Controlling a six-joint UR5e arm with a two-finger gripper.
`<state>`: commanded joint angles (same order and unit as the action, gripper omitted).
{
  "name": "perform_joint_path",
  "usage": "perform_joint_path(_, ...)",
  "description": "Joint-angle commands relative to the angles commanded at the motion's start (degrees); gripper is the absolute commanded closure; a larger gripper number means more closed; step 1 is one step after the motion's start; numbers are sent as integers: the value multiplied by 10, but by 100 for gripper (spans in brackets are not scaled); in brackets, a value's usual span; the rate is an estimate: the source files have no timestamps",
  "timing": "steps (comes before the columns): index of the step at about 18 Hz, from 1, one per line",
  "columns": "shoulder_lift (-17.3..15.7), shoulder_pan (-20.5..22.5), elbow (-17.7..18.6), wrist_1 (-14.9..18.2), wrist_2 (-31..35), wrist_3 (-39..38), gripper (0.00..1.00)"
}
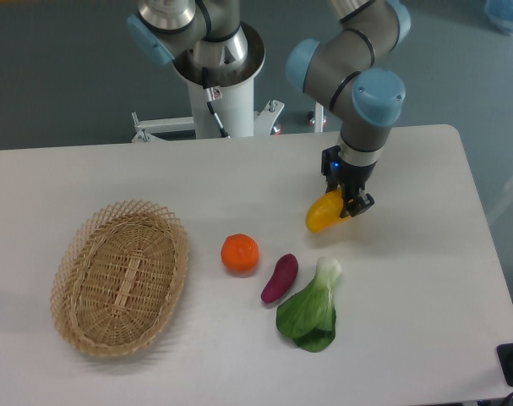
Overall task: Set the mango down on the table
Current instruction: 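Lower the held yellow mango toward the table with the gripper, then open the gripper to release the mango onto the table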
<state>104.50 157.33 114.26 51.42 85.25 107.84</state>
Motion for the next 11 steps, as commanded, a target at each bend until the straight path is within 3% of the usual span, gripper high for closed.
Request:
perform_joint_path(6, 4, 1, 11, -1, -1, -2, 54)
perform_joint_path(9, 5, 1, 11, -2, -1, -3, 45)
perform_joint_path(10, 5, 1, 11, -2, -1, -3, 40)
perform_joint_path(11, 4, 1, 11, -3, -2, -2, 22)
